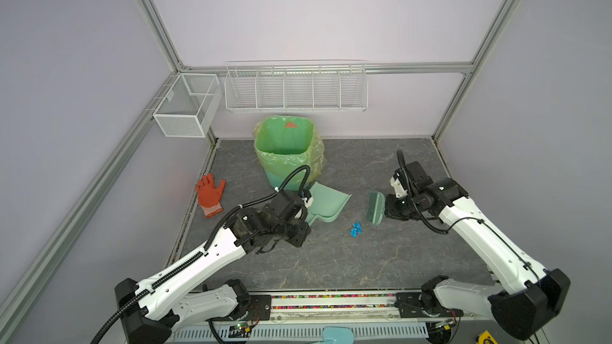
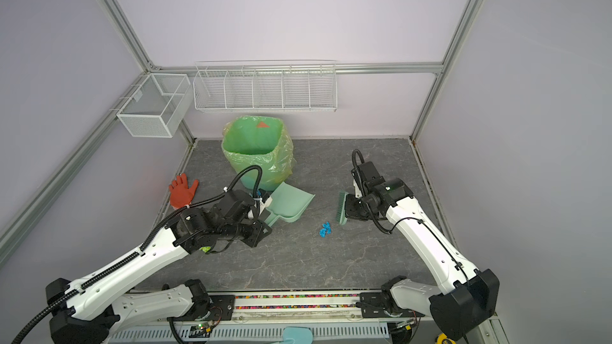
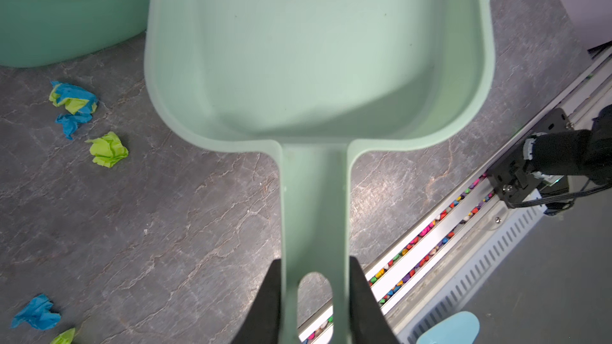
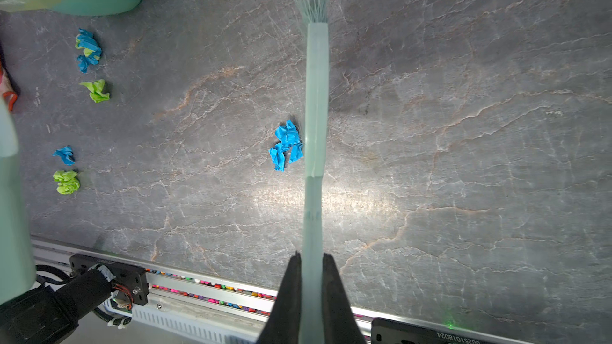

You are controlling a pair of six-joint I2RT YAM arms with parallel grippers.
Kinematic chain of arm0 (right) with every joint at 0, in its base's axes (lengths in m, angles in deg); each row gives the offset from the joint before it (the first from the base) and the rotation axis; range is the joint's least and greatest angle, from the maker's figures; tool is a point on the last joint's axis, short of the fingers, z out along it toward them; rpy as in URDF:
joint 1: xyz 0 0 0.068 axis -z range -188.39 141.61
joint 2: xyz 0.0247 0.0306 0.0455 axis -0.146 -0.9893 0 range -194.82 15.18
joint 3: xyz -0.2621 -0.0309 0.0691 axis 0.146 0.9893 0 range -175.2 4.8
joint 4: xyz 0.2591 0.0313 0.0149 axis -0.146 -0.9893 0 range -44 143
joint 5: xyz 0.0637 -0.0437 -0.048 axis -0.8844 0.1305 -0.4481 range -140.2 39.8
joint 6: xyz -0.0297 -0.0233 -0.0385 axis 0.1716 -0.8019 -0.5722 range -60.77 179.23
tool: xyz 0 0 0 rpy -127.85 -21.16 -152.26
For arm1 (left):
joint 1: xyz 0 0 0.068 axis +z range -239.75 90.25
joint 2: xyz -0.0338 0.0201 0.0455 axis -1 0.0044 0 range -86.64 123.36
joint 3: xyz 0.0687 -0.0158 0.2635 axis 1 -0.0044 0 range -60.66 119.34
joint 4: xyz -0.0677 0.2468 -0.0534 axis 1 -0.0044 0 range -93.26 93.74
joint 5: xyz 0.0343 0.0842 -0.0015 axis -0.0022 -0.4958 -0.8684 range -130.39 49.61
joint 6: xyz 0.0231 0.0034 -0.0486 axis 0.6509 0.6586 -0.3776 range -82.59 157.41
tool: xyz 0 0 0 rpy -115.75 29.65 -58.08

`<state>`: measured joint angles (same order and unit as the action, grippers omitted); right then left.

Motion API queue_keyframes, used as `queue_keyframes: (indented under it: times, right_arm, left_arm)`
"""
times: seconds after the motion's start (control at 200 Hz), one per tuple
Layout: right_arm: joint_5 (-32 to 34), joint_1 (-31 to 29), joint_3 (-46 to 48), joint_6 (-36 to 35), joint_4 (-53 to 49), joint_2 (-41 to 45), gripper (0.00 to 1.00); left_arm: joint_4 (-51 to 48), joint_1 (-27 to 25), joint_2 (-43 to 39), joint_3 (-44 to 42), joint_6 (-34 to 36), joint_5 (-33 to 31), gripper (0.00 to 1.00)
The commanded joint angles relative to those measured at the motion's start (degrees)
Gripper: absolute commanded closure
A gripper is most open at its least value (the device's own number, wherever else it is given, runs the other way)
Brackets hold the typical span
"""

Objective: Sweep away the paper scraps from the table
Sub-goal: 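Slide the dustpan toward the blue scraps with the left gripper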

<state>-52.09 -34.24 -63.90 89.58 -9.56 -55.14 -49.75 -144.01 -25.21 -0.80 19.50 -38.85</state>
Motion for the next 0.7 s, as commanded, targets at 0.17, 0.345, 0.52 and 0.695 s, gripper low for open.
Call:
queue_keyframes:
  times: [0.17, 0.345, 0.52, 0.695]
  right_arm:
    - [1.46, 0.50, -1.03, -1.21, -1.60, 0.89, 0.93]
    - [1.92, 0.52, -1.24, -1.63, -1.92, 0.99, 0.93]
    - [2.39, 0.50, -1.60, -1.91, -2.08, 0.02, 0.93]
    - [3.14, 0.52, -2.78, -2.88, -3.30, -2.23, 0.93]
  left_arm:
    - [1.38, -6.31, 4.18, -3.92, -5.37, -2.80, 1.00]
    - [1.26, -6.95, 5.88, -5.14, -5.84, -4.92, 1.00]
    - [0.64, -9.30, 7.71, -5.35, -6.22, -6.06, 1.00]
    - [0.83, -11.24, 9.15, -5.72, -6.10, -4.02, 1.00]
